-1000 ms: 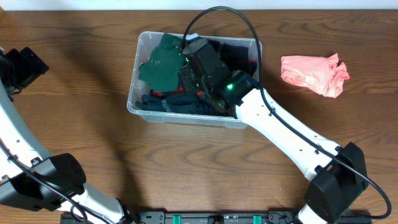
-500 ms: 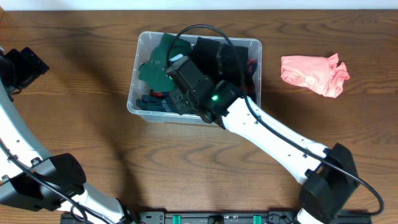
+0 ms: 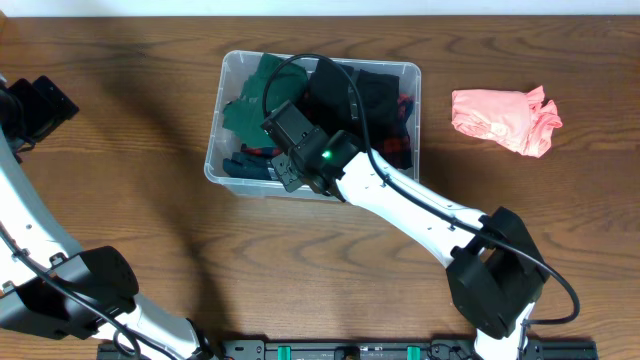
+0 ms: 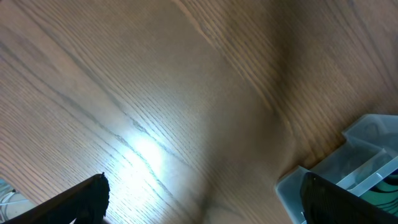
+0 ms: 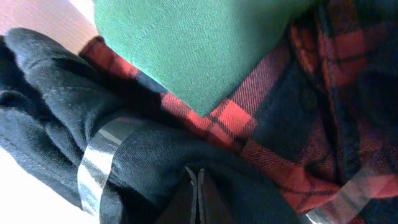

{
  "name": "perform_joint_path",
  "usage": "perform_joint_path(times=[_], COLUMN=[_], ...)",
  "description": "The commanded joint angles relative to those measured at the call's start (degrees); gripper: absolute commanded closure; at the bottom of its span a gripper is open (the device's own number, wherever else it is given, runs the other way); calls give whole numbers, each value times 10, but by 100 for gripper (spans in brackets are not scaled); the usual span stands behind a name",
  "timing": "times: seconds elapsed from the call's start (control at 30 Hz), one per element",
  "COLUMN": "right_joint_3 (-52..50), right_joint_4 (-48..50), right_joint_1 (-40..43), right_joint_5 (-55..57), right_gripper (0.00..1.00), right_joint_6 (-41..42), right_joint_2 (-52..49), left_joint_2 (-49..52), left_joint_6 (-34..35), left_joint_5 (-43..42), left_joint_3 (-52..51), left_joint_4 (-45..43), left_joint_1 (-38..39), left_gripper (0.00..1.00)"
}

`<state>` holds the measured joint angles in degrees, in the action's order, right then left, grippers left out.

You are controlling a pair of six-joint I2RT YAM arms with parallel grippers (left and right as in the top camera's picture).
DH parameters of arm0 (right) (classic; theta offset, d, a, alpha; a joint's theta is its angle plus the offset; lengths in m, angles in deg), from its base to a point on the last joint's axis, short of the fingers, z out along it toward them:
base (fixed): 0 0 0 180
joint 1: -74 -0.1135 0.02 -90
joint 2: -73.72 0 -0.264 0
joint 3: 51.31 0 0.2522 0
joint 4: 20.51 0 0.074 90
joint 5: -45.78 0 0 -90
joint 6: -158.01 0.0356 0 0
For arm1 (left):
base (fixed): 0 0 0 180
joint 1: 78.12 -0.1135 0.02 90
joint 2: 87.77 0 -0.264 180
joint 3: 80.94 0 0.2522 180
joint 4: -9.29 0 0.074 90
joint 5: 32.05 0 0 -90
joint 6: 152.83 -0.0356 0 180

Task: Pack container
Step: 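Open the right gripper and withdraw the right arm to the right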

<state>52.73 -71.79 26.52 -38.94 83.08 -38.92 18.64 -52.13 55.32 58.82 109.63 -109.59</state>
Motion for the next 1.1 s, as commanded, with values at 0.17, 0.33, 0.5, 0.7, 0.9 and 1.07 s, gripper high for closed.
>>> perform_joint_path(times=[0.17, 0.33, 0.5, 0.7, 0.9, 1.07], right_joint_3=[14, 48, 99, 122, 122, 120], right_joint_4=[5, -2, -25, -65, -121, -156], right_joint_1=[1, 12, 36, 108, 231, 356], right_joint_5=[5, 5, 18, 23, 21, -2], right_gripper=[99, 87, 65, 1, 1, 1], right_joint_6=[7, 7, 5, 6, 5, 5], right_joint_2=[-14, 2, 41, 103, 148, 152], left_joint_2=[2, 2, 2, 2, 2, 2], left_joint_6=[5, 5, 5, 5, 5, 5], left_joint_5=[1, 1, 1, 1, 1, 1], left_joint_3=[-2, -2, -2, -2, -2, -2], left_joint_4=[1, 1, 1, 1, 1, 1], left_joint_1=[-1, -1, -1, -1, -1, -1], left_gripper=[2, 2, 2, 2, 2, 2])
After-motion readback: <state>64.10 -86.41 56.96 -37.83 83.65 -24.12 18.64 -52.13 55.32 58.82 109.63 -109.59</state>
